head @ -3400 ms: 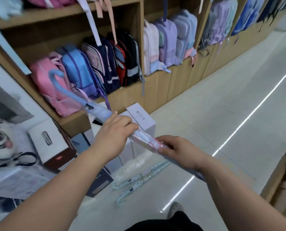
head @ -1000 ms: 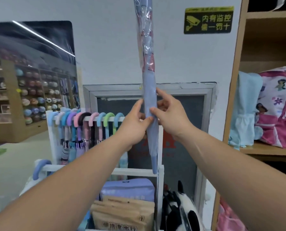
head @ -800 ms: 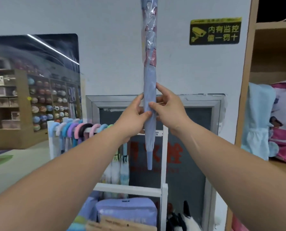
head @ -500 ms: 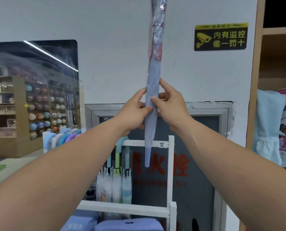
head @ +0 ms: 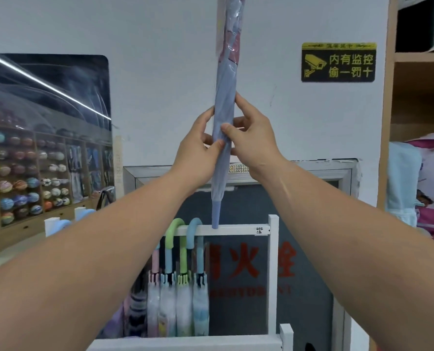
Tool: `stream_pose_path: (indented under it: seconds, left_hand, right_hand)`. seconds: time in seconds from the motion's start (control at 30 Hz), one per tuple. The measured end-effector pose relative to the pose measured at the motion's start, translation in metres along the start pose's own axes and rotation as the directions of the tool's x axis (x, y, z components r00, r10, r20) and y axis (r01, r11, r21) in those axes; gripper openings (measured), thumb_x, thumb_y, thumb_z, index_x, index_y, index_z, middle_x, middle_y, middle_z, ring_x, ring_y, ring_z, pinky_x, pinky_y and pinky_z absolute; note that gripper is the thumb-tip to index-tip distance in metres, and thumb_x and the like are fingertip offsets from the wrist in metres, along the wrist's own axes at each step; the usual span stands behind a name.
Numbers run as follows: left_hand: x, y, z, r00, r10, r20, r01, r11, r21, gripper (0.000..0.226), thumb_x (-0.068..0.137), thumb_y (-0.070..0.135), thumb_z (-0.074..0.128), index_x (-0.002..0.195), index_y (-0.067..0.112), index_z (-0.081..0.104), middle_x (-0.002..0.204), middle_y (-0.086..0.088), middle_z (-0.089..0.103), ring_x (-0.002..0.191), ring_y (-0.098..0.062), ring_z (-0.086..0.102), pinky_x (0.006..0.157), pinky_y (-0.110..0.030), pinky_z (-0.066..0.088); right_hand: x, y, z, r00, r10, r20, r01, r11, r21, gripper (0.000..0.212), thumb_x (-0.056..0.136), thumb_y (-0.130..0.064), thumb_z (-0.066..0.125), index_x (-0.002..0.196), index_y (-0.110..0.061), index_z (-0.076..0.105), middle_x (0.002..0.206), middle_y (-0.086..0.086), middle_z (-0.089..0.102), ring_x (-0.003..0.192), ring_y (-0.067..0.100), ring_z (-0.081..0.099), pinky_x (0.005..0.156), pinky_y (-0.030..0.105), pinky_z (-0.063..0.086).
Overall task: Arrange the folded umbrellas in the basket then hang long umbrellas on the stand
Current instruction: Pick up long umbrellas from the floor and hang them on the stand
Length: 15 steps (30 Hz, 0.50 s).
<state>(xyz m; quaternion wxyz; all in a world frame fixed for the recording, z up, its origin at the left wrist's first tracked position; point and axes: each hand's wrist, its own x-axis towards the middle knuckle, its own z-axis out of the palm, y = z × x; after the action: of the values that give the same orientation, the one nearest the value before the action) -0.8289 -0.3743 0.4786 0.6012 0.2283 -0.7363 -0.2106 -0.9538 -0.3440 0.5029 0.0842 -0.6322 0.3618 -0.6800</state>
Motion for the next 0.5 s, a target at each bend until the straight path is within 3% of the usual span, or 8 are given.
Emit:
stream_pose_path:
  seconds: [0.23,0.4,0.5]
  left_hand:
    - [0.006,-0.008,0.004,0.998,-0.044,0.04,0.043,0.999,0.011,0.051,0.1,0.024,0.057,0.137,0.052,0.037,0.102,-0.005,0.069,0.095,-0.018,0.071,0.085,-0.047,0.061]
    - [0.001,-0.022,0.013,0.997,-0.072,0.023,0.071,0.996,0.045,0.048,0.101,0.026,0.055,0.135,0.054,0.036,0.098,-0.004,0.067,0.09,-0.018,0.071,0.084,-0.046,0.061]
    - [-0.007,-0.038,0.016,0.991,-0.125,0.041,0.122,0.99,0.067,0.048,0.101,0.029,0.055,0.135,0.055,0.035,0.099,-0.004,0.068,0.091,-0.019,0.072,0.084,-0.048,0.061]
  right_hand:
    - [0.002,0.012,0.006,0.997,-0.056,-0.043,0.051,0.992,-0.115,0.064,0.098,-0.009,0.059,0.149,-0.042,0.041,0.099,0.002,0.068,0.087,0.012,0.07,0.083,0.029,0.061]
    - [-0.004,0.032,0.006,0.999,-0.022,-0.049,0.017,0.995,-0.101,0.064,0.097,-0.009,0.058,0.149,-0.044,0.041,0.099,-0.005,0.066,0.078,0.0,0.067,0.072,0.01,0.054]
    - [-0.012,0.051,0.008,0.999,0.027,-0.019,-0.028,0.997,-0.07,0.064,0.098,-0.011,0.059,0.15,-0.043,0.04,0.102,-0.004,0.066,0.082,0.005,0.067,0.077,0.017,0.057]
